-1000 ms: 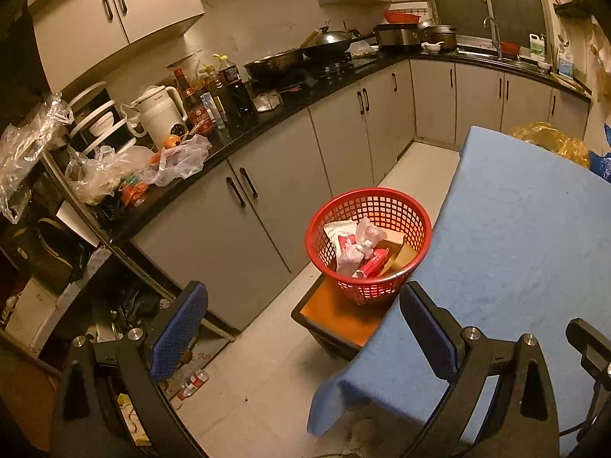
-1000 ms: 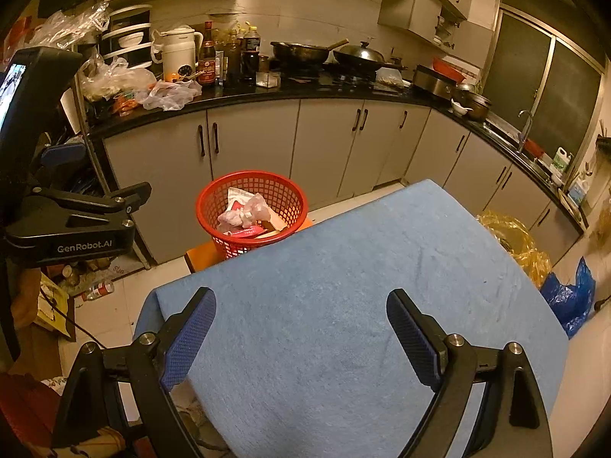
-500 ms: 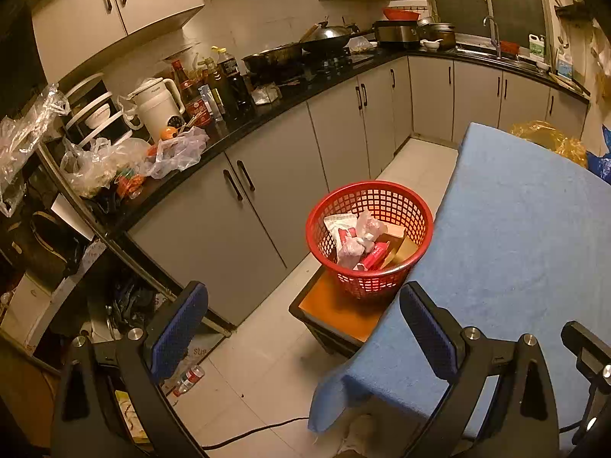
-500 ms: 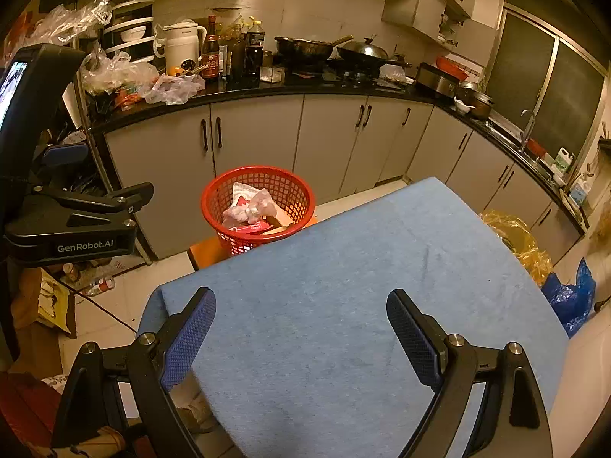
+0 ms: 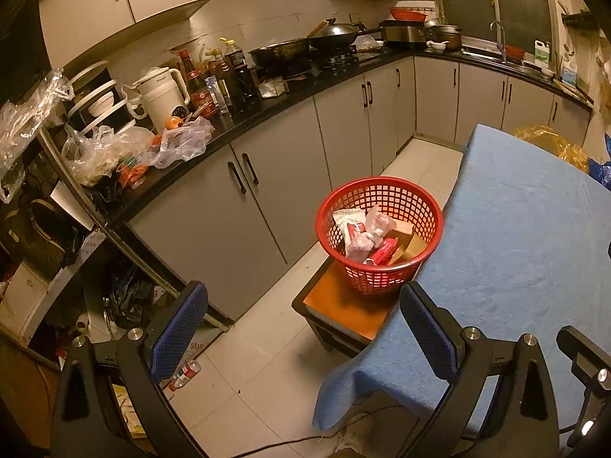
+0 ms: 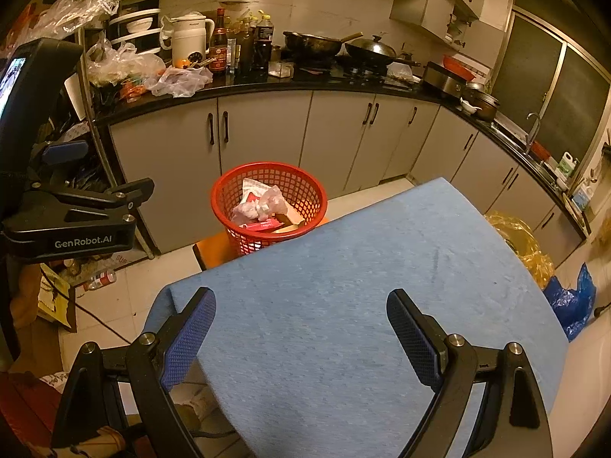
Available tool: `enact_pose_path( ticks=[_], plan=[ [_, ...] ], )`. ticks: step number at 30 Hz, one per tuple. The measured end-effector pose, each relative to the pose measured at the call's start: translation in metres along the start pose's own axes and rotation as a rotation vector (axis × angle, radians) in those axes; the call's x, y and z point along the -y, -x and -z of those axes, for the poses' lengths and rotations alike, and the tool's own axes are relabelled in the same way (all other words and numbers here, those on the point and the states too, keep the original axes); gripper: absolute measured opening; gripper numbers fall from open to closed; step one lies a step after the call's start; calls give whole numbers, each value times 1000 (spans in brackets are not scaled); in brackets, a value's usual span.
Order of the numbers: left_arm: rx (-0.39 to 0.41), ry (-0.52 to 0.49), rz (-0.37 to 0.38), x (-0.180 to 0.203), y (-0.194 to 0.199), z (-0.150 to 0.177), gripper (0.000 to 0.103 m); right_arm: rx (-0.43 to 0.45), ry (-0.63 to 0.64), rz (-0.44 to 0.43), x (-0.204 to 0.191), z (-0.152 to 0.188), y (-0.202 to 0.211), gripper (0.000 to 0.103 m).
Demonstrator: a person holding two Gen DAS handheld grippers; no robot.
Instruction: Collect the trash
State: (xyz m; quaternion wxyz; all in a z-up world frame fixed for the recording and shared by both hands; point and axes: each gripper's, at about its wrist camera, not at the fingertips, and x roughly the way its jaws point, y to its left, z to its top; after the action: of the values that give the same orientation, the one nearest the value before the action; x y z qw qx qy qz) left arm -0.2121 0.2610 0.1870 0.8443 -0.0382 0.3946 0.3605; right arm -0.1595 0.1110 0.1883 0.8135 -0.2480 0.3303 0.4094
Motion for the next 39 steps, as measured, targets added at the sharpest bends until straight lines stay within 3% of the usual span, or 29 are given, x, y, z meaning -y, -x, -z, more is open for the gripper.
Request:
enact_pose_path(
  ticks=[39],
  plan=[
    [-23, 47, -43, -26, -2, 11, 100, -20, 70, -71, -22, -9, -17, 93]
  ],
)
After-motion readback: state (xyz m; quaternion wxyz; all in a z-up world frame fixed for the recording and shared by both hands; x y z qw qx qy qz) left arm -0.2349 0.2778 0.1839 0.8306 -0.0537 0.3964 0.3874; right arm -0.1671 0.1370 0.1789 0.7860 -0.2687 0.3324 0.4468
